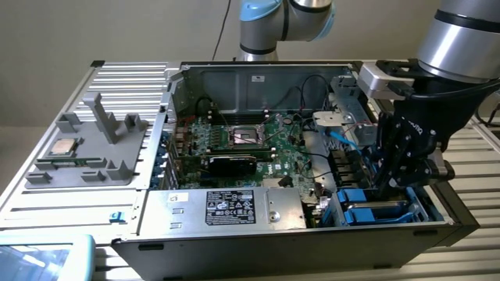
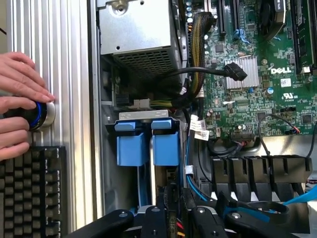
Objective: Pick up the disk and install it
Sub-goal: 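Insert the first disk wire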
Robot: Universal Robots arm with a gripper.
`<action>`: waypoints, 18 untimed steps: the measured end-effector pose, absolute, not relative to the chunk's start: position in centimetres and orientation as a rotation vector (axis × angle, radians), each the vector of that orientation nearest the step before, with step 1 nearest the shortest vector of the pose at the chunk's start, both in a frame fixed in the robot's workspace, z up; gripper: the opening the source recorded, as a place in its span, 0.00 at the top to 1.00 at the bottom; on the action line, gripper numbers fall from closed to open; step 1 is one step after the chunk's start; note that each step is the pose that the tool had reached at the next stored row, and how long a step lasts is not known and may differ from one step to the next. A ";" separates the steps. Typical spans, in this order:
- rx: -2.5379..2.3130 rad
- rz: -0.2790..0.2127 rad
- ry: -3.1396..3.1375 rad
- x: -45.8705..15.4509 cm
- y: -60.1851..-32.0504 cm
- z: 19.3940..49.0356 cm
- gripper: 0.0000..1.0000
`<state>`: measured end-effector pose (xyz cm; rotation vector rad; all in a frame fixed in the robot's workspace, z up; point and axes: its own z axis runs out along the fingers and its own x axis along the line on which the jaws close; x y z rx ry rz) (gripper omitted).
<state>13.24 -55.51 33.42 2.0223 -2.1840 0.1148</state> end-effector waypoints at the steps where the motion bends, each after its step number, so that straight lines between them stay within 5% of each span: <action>1: 2.022 0.115 -2.184 13.2 -55.5 33.5 0.75; 18: 2.004 0.153 -2.167 13.2 -54.8 38.7 0.75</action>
